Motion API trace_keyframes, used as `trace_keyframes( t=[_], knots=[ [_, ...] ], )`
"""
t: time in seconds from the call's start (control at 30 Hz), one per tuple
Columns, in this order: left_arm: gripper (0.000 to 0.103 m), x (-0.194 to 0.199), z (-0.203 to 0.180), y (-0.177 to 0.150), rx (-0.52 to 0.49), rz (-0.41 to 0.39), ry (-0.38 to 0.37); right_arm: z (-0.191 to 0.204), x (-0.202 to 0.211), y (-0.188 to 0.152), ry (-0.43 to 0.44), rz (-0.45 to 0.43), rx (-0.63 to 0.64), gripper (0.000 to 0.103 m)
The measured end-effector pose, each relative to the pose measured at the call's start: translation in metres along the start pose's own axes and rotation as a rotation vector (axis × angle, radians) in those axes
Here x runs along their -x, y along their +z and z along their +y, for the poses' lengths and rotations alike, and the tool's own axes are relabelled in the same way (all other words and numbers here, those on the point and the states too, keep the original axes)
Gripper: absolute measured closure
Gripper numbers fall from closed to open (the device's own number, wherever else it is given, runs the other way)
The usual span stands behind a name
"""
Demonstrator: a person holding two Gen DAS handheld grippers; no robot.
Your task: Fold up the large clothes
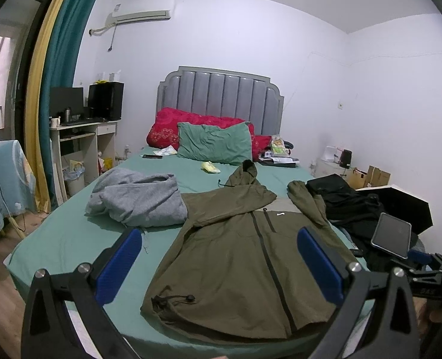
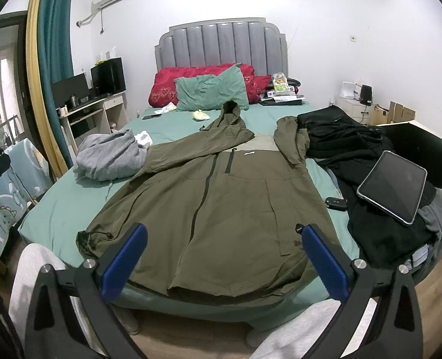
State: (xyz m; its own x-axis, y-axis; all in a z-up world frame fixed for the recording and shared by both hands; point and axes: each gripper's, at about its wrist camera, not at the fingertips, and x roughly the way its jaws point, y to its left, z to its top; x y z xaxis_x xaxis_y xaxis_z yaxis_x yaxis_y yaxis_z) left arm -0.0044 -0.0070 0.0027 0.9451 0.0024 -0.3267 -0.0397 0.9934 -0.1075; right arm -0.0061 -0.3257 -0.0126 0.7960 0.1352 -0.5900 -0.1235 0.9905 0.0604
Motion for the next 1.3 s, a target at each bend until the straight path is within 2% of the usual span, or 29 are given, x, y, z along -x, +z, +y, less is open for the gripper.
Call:
trace_keyframes(
  t=[1.3],
  knots=[
    [0.000,0.0026,-0.0029,-0.0005,-0.005,-0.002,-0.004,-0.0038,0.0085,-0.0005,-0.004,-0.019,-0.014,0.001]
  ],
)
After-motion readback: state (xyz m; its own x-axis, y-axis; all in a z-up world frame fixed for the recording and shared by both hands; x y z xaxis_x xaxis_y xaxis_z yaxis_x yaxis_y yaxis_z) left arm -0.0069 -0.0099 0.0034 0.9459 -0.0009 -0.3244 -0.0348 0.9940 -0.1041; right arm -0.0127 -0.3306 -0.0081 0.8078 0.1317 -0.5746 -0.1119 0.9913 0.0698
